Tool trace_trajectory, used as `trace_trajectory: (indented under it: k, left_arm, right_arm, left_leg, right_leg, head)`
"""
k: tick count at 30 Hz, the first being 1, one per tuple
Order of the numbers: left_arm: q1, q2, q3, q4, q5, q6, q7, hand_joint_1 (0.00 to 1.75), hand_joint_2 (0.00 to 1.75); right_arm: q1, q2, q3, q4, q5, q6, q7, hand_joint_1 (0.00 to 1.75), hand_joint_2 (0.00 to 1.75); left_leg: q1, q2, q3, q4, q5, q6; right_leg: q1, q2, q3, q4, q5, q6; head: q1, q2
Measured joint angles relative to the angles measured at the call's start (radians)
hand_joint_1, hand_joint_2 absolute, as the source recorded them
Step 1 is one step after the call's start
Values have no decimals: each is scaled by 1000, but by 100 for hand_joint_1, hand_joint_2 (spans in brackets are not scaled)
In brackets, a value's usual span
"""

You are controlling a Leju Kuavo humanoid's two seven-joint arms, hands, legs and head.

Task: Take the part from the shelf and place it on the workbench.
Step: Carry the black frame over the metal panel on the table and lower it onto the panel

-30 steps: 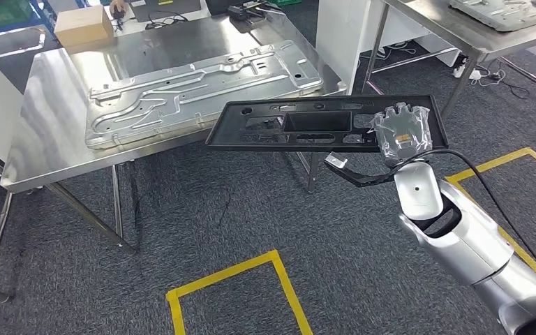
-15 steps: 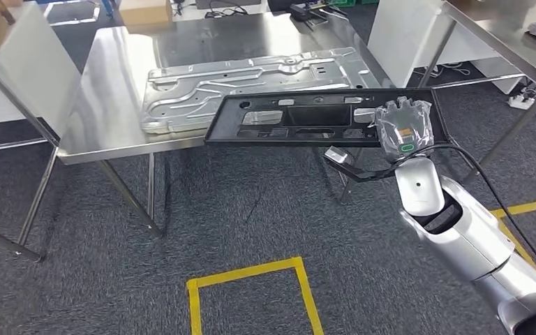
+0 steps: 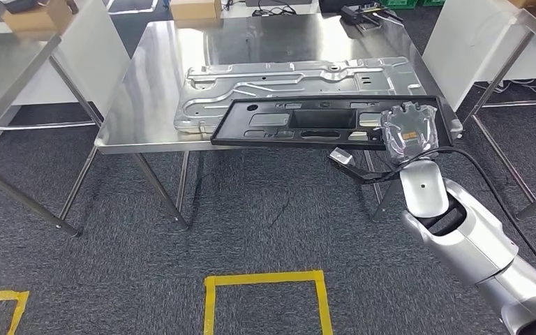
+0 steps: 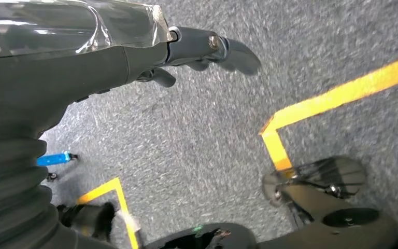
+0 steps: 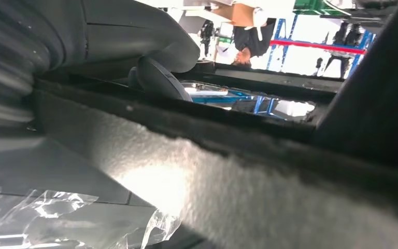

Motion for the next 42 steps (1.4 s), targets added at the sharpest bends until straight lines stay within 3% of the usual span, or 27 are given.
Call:
trace_trajectory:
  k: [2, 3, 4, 6, 8, 10, 12, 14, 17, 18, 19, 21, 23, 24, 28, 29, 32, 33, 34, 35, 38, 39, 42]
  left_arm:
    - [-3, 0, 0, 0, 0, 1, 3, 0, 175]
    - [-2, 0, 0, 0, 1, 2, 4, 0, 175]
    - [-2, 0, 0, 0, 2, 2, 8, 0, 175]
    - [-2, 0, 0, 0, 6, 2, 23, 0, 175]
    - [-3, 0, 0, 0, 10, -1, 41, 0, 175]
    - [-2, 0, 0, 0, 11, -5, 53, 0, 175]
    - [0, 0, 0, 0, 12, -7, 59, 0, 175]
    - [-1, -1, 0, 0, 15, -7, 65, 0, 175]
    - [0, -2, 0, 0, 21, -7, 78, 0, 175]
    - [1, -2, 0, 0, 23, -8, 80, 0, 175]
    - [2, -2, 0, 0, 25, -8, 81, 0, 175]
    - [3, -2, 0, 0, 28, -8, 82, 0, 175]
    - [3, -2, 1, 0, 28, -8, 80, 0, 175]
    - [2, -2, 1, 0, 28, -9, 78, 0, 175]
    - [4, 0, 1, 0, 24, -10, 72, 0, 175]
    - [3, 0, 1, 0, 22, -11, 71, 0, 175]
    - [2, 1, 1, 0, 17, -15, 70, 0, 175]
    - [3, 1, 1, 0, 15, -16, 69, 0, 175]
    - [4, 1, 1, 0, 13, -18, 68, 0, 175]
    - [4, 1, 1, 0, 12, -20, 68, 0, 175]
    - [3, 2, 1, 0, 10, -21, 68, 0, 175]
    - [2, 2, 1, 0, 9, -21, 68, 0, 175]
    - [3, 3, 1, 0, 4, -22, 68, 0, 175]
  right_arm:
    - [1, 0, -1, 0, -2, 0, 3, 175, 175]
    - [2, 0, -1, 0, -2, 0, 3, 175, 175]
    - [3, 0, -1, 0, -2, 0, 4, 175, 175]
    - [3, 0, -2, 0, -3, 0, 6, 175, 175]
    - [0, 0, -3, 0, -3, -1, 8, 175, 175]
    - [-1, 0, -4, 0, -5, -1, 10, 175, 175]
    - [1, -1, -4, 0, -6, -1, 12, 175, 175]
    - [2, -2, -7, 0, -8, -2, 15, 175, 175]
    - [6, -3, -10, 1, -13, -2, 22, 175, 175]
    - [8, -3, -10, 2, -14, -2, 24, 175, 175]
    - [10, -4, -10, 2, -15, -1, 25, 175, 175]
    - [11, -7, -11, 2, -17, 0, 30, 175, 175]
    - [9, -9, -14, 2, -22, 1, 37, 175, 175]
    - [8, -9, -15, 2, -24, 1, 40, 175, 175]
    - [0, -14, -20, 2, -34, 7, 50, 175, 175]
    - [-2, -15, -21, 2, -36, 8, 53, 175, 175]
    - [-4, -17, -28, 2, -41, 8, 58, 175, 175]
    - [-4, -18, -29, 2, -44, 8, 59, 175, 175]
    - [-3, -20, -30, 2, -46, 8, 60, 175, 175]
    - [-3, -21, -30, 2, -48, 8, 60, 175, 175]
    - [-6, -25, -39, 2, -53, 8, 62, 175, 175]
    - [-7, -28, -41, 2, -54, 8, 63, 175, 175]
    - [-8, -34, -43, 2, -57, 8, 65, 175, 175]
  left_leg:
    - [7, 16, -77, 121, -28, -8]
    - [9, 18, -95, 136, -19, -9]
    - [10, 18, -92, 109, 10, -9]
    - [9, 24, -39, -34, 97, -2]
    - [1, 32, 10, -153, 148, 11]
    - [-9, 32, 20, -176, 146, 21]
    - [-8, 27, 28, -184, 147, 33]
    - [-4, 25, 39, -193, 149, 47]
    - [-7, 21, 47, -194, 142, 60]
    - [-8, 18, 49, -194, 140, 61]
    - [-8, 15, 52, -193, 137, 61]
    - [-8, 10, 60, -190, 130, 57]
    - [-13, 7, 62, -182, 120, 47]
    - [-15, 6, 61, -179, 116, 43]
    - [-12, 9, 51, -155, 96, 26]
    - [-10, 11, 36, -122, 76, 19]
    - [0, 15, -61, 77, -9, 1]
    - [2, 16, -87, 123, -20, -1]
    - [3, 16, -93, 127, -10, 0]
    - [3, 16, -79, 89, 18, 3]
    - [-5, 21, 19, -127, 113, 24]
    - [-9, 23, 37, -166, 123, 29]
    - [-12, 25, 48, -184, 125, 36]
  right_leg:
    - [0, -6, 8, 0, -9, -1]
    - [0, -9, 13, 0, -13, 0]
    - [0, -11, 20, 0, -18, 1]
    - [0, -16, 35, 0, -29, 6]
    - [3, -19, 44, -1, -38, 15]
    - [6, -22, 45, -5, -42, 26]
    - [2, -25, 48, -4, -49, 36]
    - [3, -25, 22, 59, -85, 39]
    - [9, -21, -86, 261, -164, 38]
    - [10, -21, -109, 292, -163, 38]
    - [11, -20, -112, 283, -142, 38]
    - [10, -20, -63, 156, -62, 35]
    - [12, -20, -9, 33, -9, 30]
    - [13, -19, 2, 7, -3, 27]
    - [13, -20, 4, 2, -6, 7]
    - [11, -20, 5, 1, -5, 2]
    - [10, -20, 6, 1, -7, -3]
    - [11, -20, 7, 2, -8, -3]
    - [11, -20, 8, 2, -9, -3]
    - [11, -20, 10, 2, -10, -3]
    - [14, -20, 15, 1, -14, 4]
    - [15, -20, 15, 1, -15, 7]
    - [14, -21, 16, 0, -19, 21]
  head:
    - [0, 0]
    - [0, 0]
    - [0, 0]
    - [0, 0]
    - [0, 0]
    - [0, 0]
    - [1, 0]
    - [1, 0]
    - [1, 0]
    - [1, 0]
    - [1, 0]
    - [1, 0]
    - [1, 0]
    - [1, 0]
    - [0, 0]
    - [0, 0]
    - [0, 0]
    - [0, 0]
    - [0, 0]
    - [0, 0]
    - [0, 0]
    - [0, 0]
    - [0, 0]
